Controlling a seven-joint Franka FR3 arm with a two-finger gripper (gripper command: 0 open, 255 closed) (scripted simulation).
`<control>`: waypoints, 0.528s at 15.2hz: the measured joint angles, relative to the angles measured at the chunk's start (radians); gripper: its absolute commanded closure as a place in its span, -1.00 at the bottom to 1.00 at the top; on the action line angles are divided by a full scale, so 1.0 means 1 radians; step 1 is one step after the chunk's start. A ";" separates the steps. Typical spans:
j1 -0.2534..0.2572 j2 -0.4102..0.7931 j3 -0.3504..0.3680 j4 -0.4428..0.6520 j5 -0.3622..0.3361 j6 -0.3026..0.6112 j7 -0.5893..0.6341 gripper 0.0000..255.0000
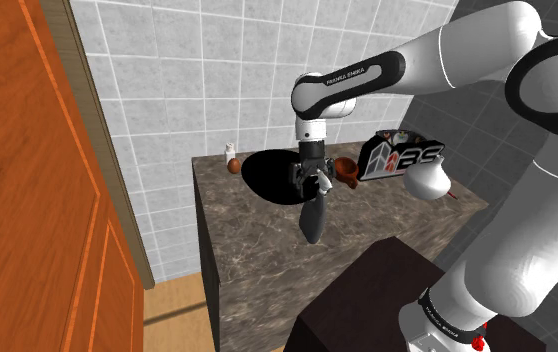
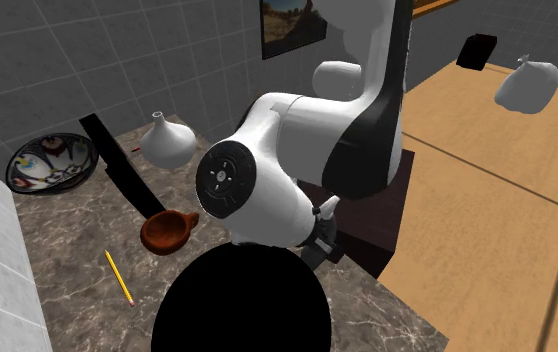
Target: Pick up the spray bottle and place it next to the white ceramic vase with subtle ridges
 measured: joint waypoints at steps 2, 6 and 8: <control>0.001 0.021 0.001 -0.010 0.004 0.022 0.005 -1.00; 0.005 0.027 0.004 -0.056 0.009 0.073 0.003 -1.00; 0.007 0.033 0.005 -0.077 0.012 0.099 0.001 -1.00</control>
